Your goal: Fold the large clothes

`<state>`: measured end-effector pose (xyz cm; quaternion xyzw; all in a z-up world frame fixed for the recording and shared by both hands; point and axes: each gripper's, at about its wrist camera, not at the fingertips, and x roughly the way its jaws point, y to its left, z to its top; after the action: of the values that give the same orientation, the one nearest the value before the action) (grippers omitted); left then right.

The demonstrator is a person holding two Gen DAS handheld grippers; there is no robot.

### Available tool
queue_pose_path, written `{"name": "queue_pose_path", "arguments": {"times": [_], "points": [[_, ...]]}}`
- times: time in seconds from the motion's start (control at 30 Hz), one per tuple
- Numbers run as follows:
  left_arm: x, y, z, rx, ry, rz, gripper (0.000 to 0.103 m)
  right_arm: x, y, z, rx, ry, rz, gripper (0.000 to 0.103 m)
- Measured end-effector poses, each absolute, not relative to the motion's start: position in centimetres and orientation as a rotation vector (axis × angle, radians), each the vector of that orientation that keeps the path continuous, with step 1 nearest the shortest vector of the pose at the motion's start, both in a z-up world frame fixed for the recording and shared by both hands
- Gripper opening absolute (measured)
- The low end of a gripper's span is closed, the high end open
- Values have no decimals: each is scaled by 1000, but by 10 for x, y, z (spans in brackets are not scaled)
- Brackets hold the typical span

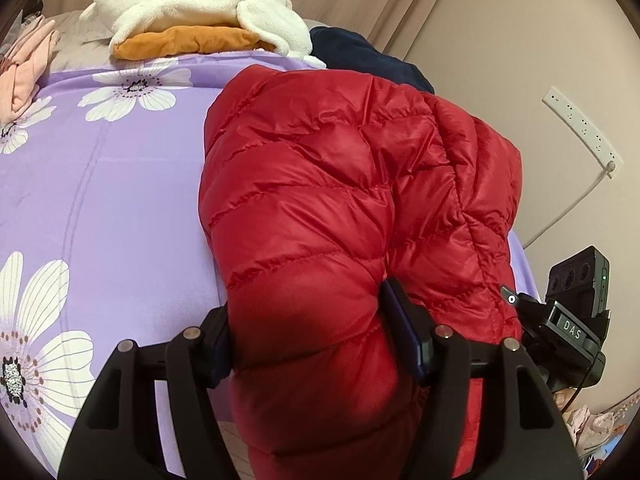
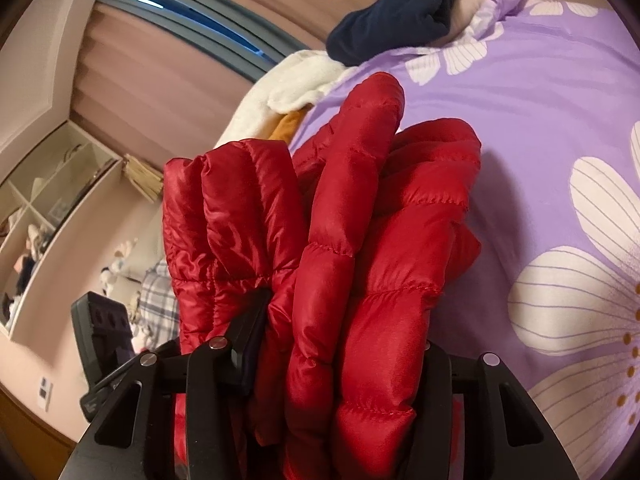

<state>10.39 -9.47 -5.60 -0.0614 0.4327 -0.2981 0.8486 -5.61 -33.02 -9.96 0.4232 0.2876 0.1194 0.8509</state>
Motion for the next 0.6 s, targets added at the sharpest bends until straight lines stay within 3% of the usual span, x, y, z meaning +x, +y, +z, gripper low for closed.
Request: {"name": "queue_pose_path", "arguments": {"times": [0.6], "points": [[86, -76, -31, -137, 839, -630, 65, -52, -325, -83, 842, 528, 313, 49]]}}
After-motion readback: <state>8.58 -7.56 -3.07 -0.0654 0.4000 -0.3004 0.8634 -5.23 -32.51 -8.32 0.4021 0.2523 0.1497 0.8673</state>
